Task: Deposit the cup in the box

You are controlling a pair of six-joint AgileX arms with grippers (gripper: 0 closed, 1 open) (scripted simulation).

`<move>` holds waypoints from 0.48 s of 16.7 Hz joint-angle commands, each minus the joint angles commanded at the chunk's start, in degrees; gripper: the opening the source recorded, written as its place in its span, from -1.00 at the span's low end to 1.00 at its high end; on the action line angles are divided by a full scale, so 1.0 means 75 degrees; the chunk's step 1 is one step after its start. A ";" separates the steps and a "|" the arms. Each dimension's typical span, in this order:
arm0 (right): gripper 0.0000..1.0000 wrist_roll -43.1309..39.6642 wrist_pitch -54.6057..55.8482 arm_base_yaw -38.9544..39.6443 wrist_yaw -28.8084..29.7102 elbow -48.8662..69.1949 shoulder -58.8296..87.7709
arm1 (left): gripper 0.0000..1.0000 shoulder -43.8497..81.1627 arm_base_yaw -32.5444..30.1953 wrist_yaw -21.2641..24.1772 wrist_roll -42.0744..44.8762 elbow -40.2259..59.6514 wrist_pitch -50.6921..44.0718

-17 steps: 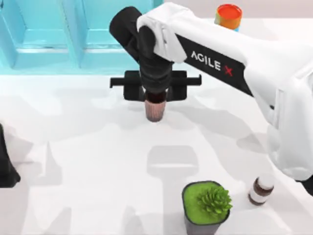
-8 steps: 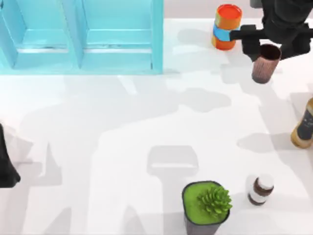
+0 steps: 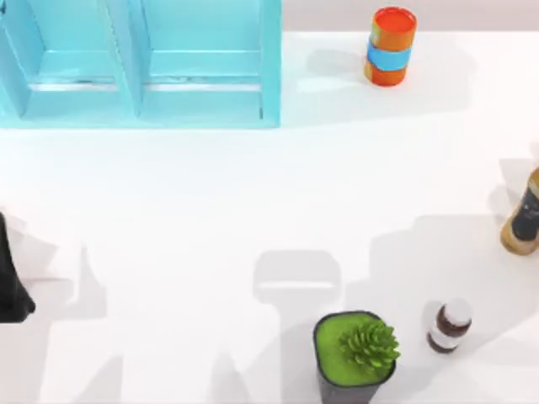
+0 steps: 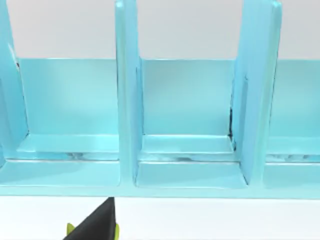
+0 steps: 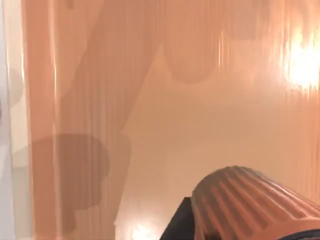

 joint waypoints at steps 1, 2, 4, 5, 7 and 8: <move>-1.00 -0.0306 -0.0008 -0.0309 -0.0099 -0.0290 -0.0291 | 1.00 0.0000 0.0000 0.0000 0.0000 0.0000 0.0000; -1.00 -0.0527 -0.0015 -0.0532 -0.0173 -0.0497 -0.0499 | 1.00 0.0000 0.0000 0.0000 0.0000 0.0000 0.0000; -1.00 -0.0740 -0.0024 -0.0747 -0.0247 -0.0693 -0.0695 | 1.00 0.0000 0.0000 0.0000 0.0000 0.0000 0.0000; -1.00 -0.0740 -0.0024 -0.0747 -0.0247 -0.0693 -0.0695 | 1.00 0.0000 0.0000 0.0000 0.0000 0.0000 0.0000; -1.00 -0.0740 -0.0024 -0.0747 -0.0247 -0.0693 -0.0695 | 1.00 0.0000 0.0000 0.0000 0.0000 0.0000 0.0000; -1.00 -0.0719 -0.0023 -0.0720 -0.0230 -0.0671 -0.0662 | 1.00 0.0000 0.0000 0.0000 0.0000 0.0000 0.0000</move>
